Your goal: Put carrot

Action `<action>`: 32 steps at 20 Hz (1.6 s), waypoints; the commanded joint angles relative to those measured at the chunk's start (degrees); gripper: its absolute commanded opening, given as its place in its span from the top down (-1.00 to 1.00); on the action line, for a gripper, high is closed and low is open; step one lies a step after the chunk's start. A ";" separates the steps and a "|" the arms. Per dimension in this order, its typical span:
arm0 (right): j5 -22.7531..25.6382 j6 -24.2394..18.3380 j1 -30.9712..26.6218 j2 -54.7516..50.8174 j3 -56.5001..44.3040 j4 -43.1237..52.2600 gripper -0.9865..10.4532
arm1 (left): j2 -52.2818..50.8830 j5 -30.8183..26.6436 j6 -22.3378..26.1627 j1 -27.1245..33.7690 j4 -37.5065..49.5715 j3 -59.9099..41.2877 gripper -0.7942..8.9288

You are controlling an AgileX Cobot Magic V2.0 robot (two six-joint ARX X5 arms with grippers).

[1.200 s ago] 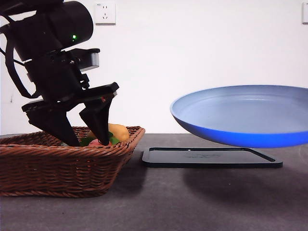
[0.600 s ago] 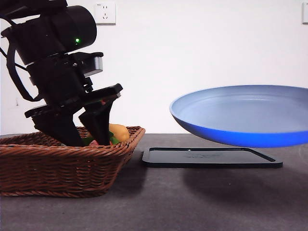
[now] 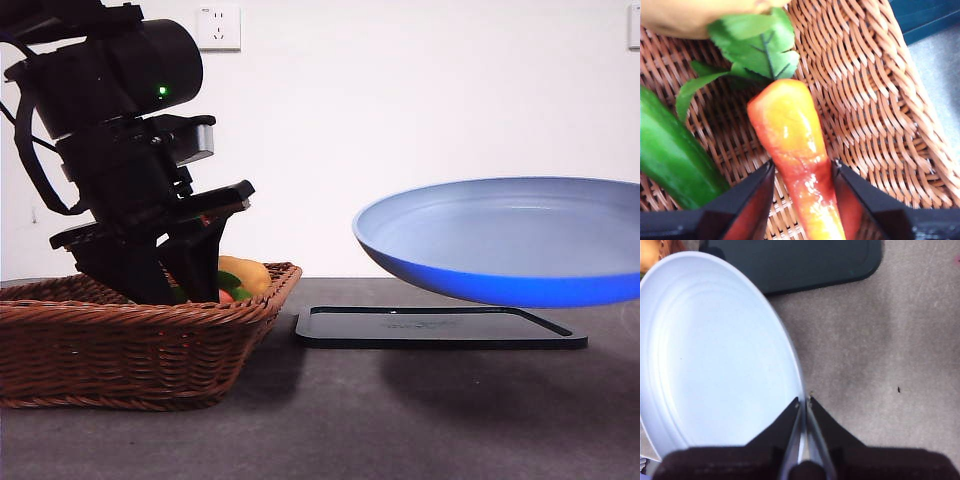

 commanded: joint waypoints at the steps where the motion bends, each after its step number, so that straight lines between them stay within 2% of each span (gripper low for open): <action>1: -0.46 -0.09 0.11 0.15 0.44 0.74 0.82 | 1.40 0.33 0.33 -0.48 -0.83 0.48 0.48; 4: -0.46 -0.09 0.11 0.15 0.44 0.76 0.82 | -0.04 0.63 2.91 -0.04 -4.07 1.97 0.58; 6: -0.42 -0.09 0.09 0.15 0.44 0.81 0.82 | -0.48 1.75 4.83 -0.04 -8.02 5.14 0.58; 9: -0.42 -0.09 0.09 0.15 0.44 0.83 0.82 | -0.59 1.77 5.05 -0.07 -11.93 9.97 0.58; 11: -0.39 -0.09 0.09 0.17 0.44 0.96 0.82 | -0.61 2.58 6.99 -0.07 -18.05 15.61 0.58; 12: -0.39 -0.07 0.09 0.17 0.44 1.27 0.82 | -0.61 5.95 7.89 -0.09 -20.39 18.91 0.58; 15: -0.46 -0.04 0.11 1.03 0.44 1.86 0.82 | -0.61 25.20 7.26 -1.53 -19.21 25.70 0.58; 16: -0.46 -0.04 0.11 1.68 0.44 1.86 0.82 | -0.61 29.70 6.36 -3.10 -16.57 26.12 0.58; 17: -0.52 -0.04 0.11 2.51 0.44 1.86 0.82 | -0.61 31.56 6.05 -5.31 -14.32 26.12 0.58; 18: -0.92 -0.04 0.13 3.19 0.44 1.86 0.82 | -0.55 29.86 6.25 -7.61 -13.20 26.12 0.58; 21: -3.93 -0.04 0.15 4.87 0.44 2.49 0.82 | 0.48 15.34 6.60 -15.32 -11.28 26.10 0.58; 23: -4.17 -0.04 0.15 5.44 0.44 2.60 0.82 | 1.57 9.53 8.09 -18.86 -10.19 26.12 0.58; 26: -4.83 -0.07 0.15 5.73 0.44 2.80 0.82 | 4.66 8.20 8.11 -21.51 -10.36 26.10 0.58; 32: -4.85 -0.07 0.15 5.73 0.44 2.86 0.82 | 10.21 8.13 8.00 -22.29 -10.86 26.10 0.57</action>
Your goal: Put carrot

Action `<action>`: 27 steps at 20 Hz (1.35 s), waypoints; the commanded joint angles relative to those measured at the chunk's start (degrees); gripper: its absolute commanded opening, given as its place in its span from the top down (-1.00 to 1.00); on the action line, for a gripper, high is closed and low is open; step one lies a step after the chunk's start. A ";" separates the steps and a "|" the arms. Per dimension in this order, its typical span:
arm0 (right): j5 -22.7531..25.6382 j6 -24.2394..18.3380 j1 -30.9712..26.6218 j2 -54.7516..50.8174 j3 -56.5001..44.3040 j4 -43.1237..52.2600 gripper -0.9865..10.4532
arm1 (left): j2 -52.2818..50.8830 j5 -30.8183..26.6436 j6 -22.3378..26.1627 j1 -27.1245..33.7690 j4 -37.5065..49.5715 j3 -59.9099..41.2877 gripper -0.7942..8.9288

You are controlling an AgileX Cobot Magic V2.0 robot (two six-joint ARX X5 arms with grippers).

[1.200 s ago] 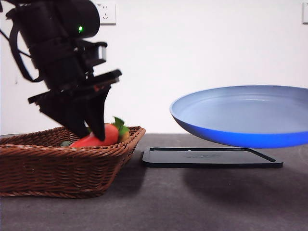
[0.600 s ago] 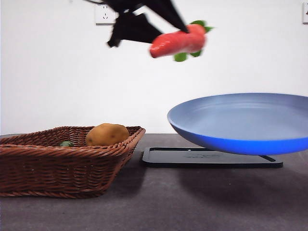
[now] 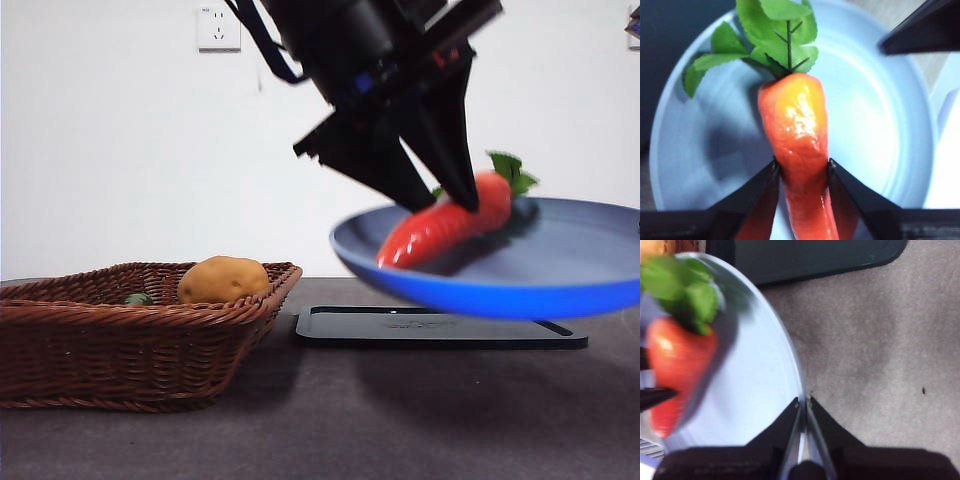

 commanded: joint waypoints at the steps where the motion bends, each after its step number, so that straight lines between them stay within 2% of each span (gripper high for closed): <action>1: -0.50 -0.04 0.11 0.46 0.44 0.70 0.82 | 1.31 0.00 0.68 -0.90 -0.09 0.83 0.51; 3: -0.46 -0.04 0.11 0.48 0.44 0.70 0.82 | 1.29 0.07 0.52 -1.27 0.37 0.85 0.38; 8: -0.02 -0.04 0.11 2.95 0.46 0.68 0.82 | 0.02 0.74 0.00 -1.22 -0.72 1.03 0.37; 11: 0.17 -0.04 0.09 7.89 1.49 0.74 0.82 | -3.96 0.72 0.07 -1.18 -2.86 1.03 0.37; 13: 3.26 -0.02 0.09 12.33 3.56 0.83 0.82 | -7.39 0.68 0.07 -1.16 -4.35 1.03 0.37; 20: 4.28 1.09 0.04 30.99 19.47 7.87 0.82 | -16.48 0.72 0.02 -1.18 -8.57 1.03 0.37; 24: 4.24 1.97 0.04 44.09 30.80 8.46 0.82 | -17.59 0.72 0.02 -1.18 -9.05 1.03 0.37; 27: 3.89 1.97 0.04 48.98 34.60 8.55 0.82 | -17.59 0.70 0.07 -1.18 -9.20 1.03 0.37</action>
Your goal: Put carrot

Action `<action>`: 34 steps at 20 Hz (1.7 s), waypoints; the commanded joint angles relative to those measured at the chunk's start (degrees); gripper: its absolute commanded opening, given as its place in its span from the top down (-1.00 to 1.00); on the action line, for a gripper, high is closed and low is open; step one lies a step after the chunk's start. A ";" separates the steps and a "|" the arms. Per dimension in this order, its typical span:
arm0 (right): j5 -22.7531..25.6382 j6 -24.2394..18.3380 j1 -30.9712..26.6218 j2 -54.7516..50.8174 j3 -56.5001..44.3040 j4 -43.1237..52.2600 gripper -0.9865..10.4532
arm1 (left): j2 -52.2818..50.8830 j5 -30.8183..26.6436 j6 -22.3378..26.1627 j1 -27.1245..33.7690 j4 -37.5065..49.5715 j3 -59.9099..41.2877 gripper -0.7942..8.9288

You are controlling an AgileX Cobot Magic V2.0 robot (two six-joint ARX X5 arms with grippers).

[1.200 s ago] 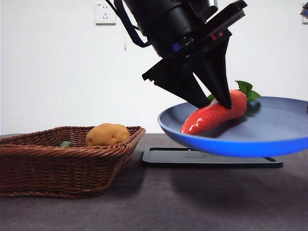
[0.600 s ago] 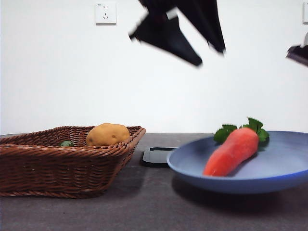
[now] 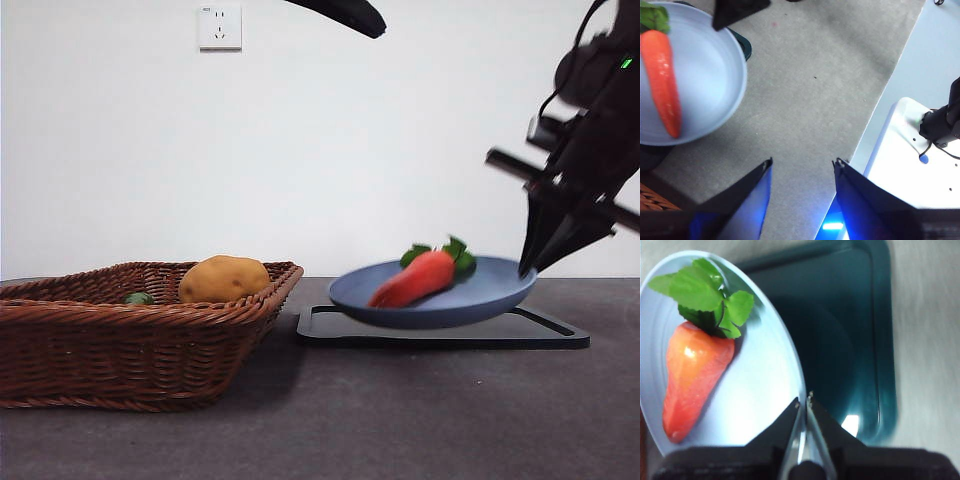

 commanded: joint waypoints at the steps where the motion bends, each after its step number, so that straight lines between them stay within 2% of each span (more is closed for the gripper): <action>1: -0.44 0.63 0.07 4.63 3.80 0.37 0.82 | 0.81 0.28 0.11 -0.61 0.24 1.01 0.37; 6: -0.31 0.63 0.00 8.24 4.92 2.12 0.80 | 0.81 0.26 0.09 -0.61 0.24 1.01 0.37; 12: -0.33 0.59 0.00 8.85 4.92 3.26 0.50 | 0.83 0.22 0.17 -0.61 0.98 1.01 0.37; 16: -0.50 0.55 -0.35 7.76 4.92 3.37 0.47 | 0.83 0.00 0.68 -0.59 3.43 1.01 0.37; 18: -0.46 0.11 -0.76 5.99 4.92 2.27 0.49 | 0.83 -2.56 1.79 -0.55 5.79 1.01 0.38; 23: 0.28 -3.78 -0.94 -1.33 4.92 -1.92 0.49 | 0.85 -14.53 4.20 -0.55 15.12 1.01 0.39; 26: 5.60 -4.17 -0.96 -8.02 4.92 -6.29 0.56 | 0.85 -23.15 4.20 -0.33 23.76 1.01 0.39; 27: 6.29 -4.35 -0.96 -10.53 4.90 -7.72 0.62 | 0.85 -25.59 4.20 0.09 26.38 1.01 0.40; 28: 6.14 -4.72 -0.94 -12.94 4.90 -8.85 0.68 | 0.85 -27.58 4.17 0.63 27.95 1.01 0.50; 30: 6.08 -6.69 -0.37 -17.64 4.90 -10.64 0.80 | 0.85 -28.24 4.24 2.43 28.76 1.01 0.84; 34: 6.34 -7.41 2.40 -25.03 4.31 -14.45 0.82 | 0.35 -28.22 4.20 6.62 23.45 1.01 0.82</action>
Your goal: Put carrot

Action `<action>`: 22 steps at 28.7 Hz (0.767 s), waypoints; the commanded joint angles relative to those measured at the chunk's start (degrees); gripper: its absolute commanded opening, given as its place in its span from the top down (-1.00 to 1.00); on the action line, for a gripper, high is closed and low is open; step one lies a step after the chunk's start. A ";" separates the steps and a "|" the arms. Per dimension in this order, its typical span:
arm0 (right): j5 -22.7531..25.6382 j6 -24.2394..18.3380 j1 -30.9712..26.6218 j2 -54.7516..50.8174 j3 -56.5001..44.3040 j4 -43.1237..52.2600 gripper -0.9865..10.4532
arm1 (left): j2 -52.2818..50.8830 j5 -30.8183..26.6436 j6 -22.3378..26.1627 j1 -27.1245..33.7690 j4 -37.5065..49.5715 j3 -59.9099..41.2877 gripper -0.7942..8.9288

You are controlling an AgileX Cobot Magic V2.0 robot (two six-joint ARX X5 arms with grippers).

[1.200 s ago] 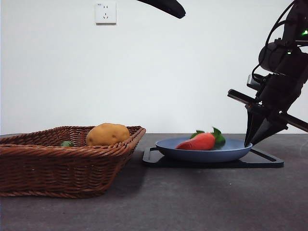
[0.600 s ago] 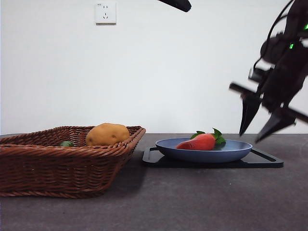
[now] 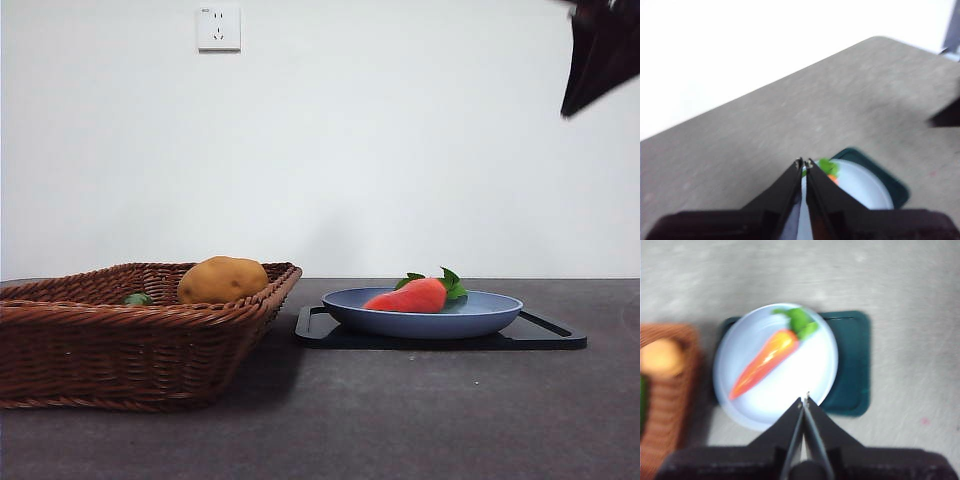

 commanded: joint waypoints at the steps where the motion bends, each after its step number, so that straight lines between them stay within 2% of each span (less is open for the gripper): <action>1: 0.59 -0.94 1.95 -2.08 -0.11 -0.87 0.82 | -0.20 -0.26 0.74 1.44 -5.11 1.01 0.82; 6: 6.64 -0.94 8.72 -9.42 -4.37 -0.76 0.82 | -5.09 -0.24 3.30 4.35 -13.88 0.68 0.82; 10: 11.78 -0.96 13.53 -15.19 -8.98 1.95 0.82 | -11.54 -0.15 3.78 5.62 -14.23 -1.84 0.82; 14: 15.93 -0.98 17.35 -22.67 -15.63 8.61 0.82 | -20.55 -0.28 4.55 6.69 -12.39 -9.53 0.82; 22: 16.52 -1.81 19.65 -35.30 -29.40 24.00 0.82 | -37.51 -0.33 3.85 7.78 -7.39 -27.74 0.82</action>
